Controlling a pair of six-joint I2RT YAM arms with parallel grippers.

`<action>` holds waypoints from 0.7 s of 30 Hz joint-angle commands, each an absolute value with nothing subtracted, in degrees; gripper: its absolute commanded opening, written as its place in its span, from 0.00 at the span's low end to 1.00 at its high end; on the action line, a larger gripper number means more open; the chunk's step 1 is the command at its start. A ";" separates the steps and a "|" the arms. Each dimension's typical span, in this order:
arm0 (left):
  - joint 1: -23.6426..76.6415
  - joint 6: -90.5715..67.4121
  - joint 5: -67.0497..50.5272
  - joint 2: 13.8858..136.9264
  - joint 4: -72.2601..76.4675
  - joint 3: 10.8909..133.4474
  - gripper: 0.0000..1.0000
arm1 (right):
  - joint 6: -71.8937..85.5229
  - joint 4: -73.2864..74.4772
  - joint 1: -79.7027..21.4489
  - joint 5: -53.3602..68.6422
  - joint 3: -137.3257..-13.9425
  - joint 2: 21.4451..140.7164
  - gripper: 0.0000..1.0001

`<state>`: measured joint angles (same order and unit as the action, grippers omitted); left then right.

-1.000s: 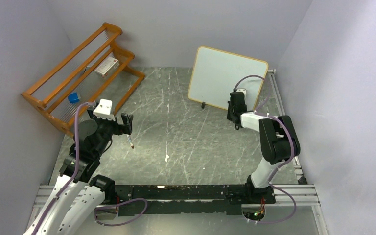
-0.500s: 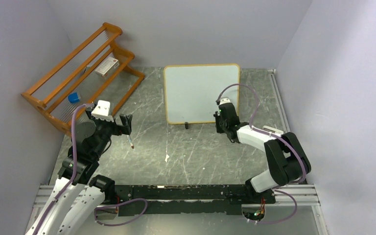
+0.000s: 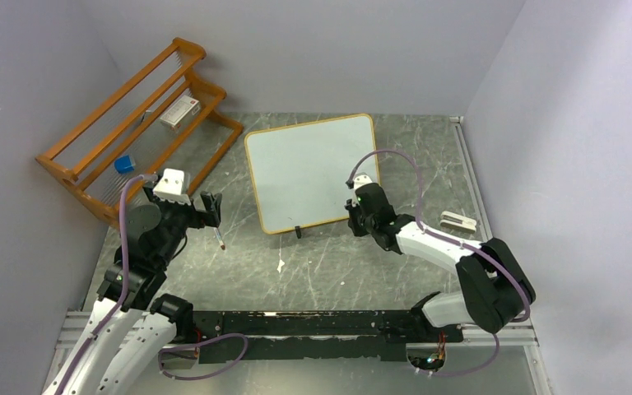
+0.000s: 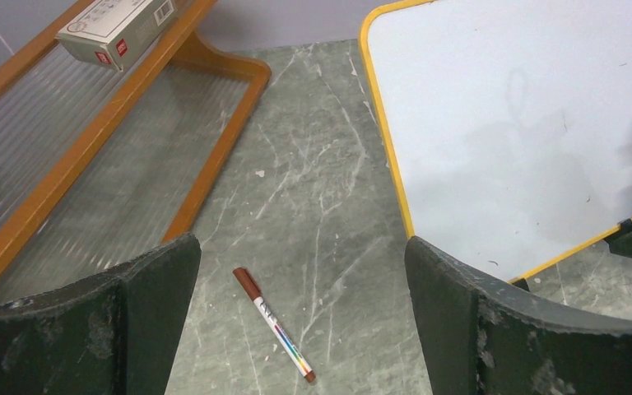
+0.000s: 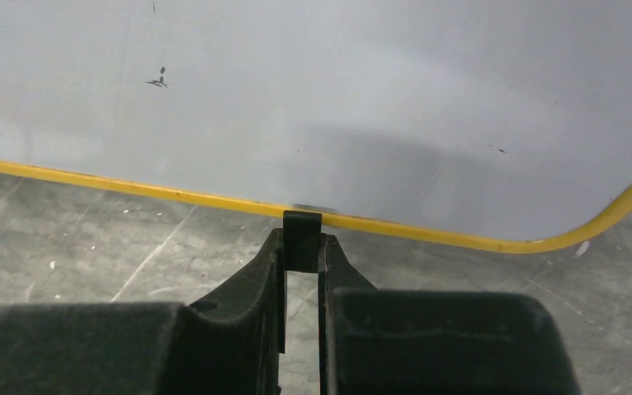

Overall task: Write a sentence on the whiteboard
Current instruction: Move the whiteboard to the center of the board.

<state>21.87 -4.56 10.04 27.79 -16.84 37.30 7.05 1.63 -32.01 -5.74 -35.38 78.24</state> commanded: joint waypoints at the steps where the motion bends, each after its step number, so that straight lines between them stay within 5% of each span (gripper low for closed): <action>1: 21.98 -5.39 11.17 26.73 -17.31 38.32 0.98 | 8.43 2.28 -34.08 -4.50 -37.38 75.59 0.00; 21: 21.98 -5.10 11.27 26.96 -17.40 38.23 0.98 | 7.29 13.46 -34.69 -6.06 -41.99 84.50 0.08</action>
<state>21.87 -4.95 10.50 27.20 -17.45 37.32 8.49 11.51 -34.15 -6.83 -40.80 83.81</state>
